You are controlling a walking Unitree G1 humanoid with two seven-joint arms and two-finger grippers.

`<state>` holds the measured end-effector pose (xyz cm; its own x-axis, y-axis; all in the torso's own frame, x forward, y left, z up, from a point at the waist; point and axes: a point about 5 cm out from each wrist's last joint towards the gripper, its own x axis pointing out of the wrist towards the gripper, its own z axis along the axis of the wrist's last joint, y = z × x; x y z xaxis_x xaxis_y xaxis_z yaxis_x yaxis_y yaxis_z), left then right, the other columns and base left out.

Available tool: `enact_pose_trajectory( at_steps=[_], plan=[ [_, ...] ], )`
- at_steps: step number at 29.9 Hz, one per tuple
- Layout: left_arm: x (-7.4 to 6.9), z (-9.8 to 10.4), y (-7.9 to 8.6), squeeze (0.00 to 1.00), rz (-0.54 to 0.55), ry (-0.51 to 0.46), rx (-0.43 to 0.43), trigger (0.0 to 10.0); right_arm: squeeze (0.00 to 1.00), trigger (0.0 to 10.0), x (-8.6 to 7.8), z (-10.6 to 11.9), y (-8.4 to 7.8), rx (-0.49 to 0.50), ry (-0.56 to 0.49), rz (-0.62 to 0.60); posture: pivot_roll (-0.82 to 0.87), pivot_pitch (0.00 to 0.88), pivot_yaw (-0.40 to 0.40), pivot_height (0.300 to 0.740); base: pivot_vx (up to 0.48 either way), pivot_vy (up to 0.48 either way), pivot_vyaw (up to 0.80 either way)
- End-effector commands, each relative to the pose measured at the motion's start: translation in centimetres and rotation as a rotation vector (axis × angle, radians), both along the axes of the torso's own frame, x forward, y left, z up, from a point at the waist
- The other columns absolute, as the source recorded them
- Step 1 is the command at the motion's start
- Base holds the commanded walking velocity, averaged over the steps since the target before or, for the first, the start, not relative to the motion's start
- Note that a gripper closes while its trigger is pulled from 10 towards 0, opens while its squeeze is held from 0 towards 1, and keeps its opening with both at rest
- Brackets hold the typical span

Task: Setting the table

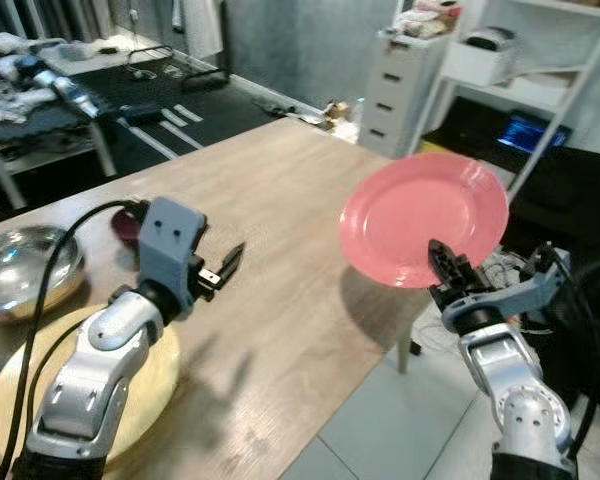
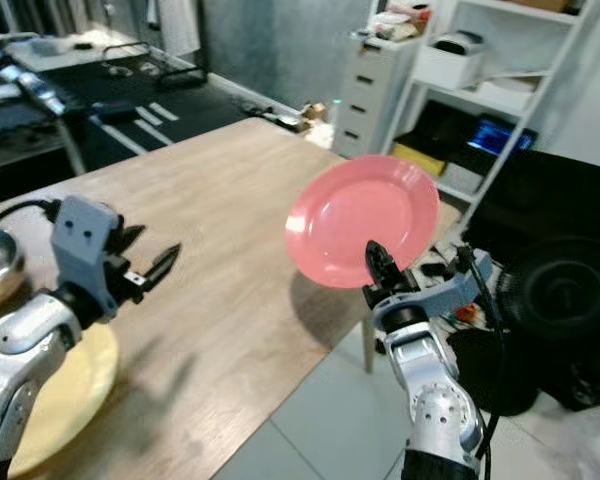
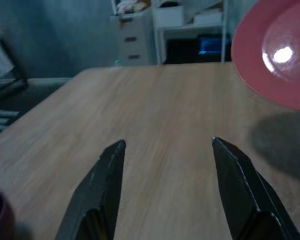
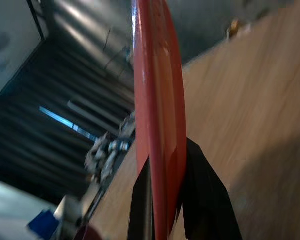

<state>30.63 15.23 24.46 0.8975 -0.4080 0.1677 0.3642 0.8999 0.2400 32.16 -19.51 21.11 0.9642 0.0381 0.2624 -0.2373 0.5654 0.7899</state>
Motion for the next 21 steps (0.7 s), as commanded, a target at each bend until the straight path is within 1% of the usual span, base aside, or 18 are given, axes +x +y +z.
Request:
enact_pose_trajectory(
  at_steps=[1, 21],
  plan=[
    [-0.07, -0.29, 0.11, 0.00, 0.001, 0.009, 0.006, 10.0, 0.00, 10.0, -0.17, -0.37, 0.24, 0.001, 0.003, 0.004, 0.14, 0.063, 0.029, 0.740, 0.000, 0.000, -0.78],
    [0.21, -0.33, -0.03, 0.00, -0.007, 0.017, -0.003, 10.0, 0.00, 10.0, -0.38, -0.61, -0.07, 0.001, 0.012, -0.015, 0.12, 0.076, 0.031, 0.740, 0.000, 0.000, -0.78]
  ],
)
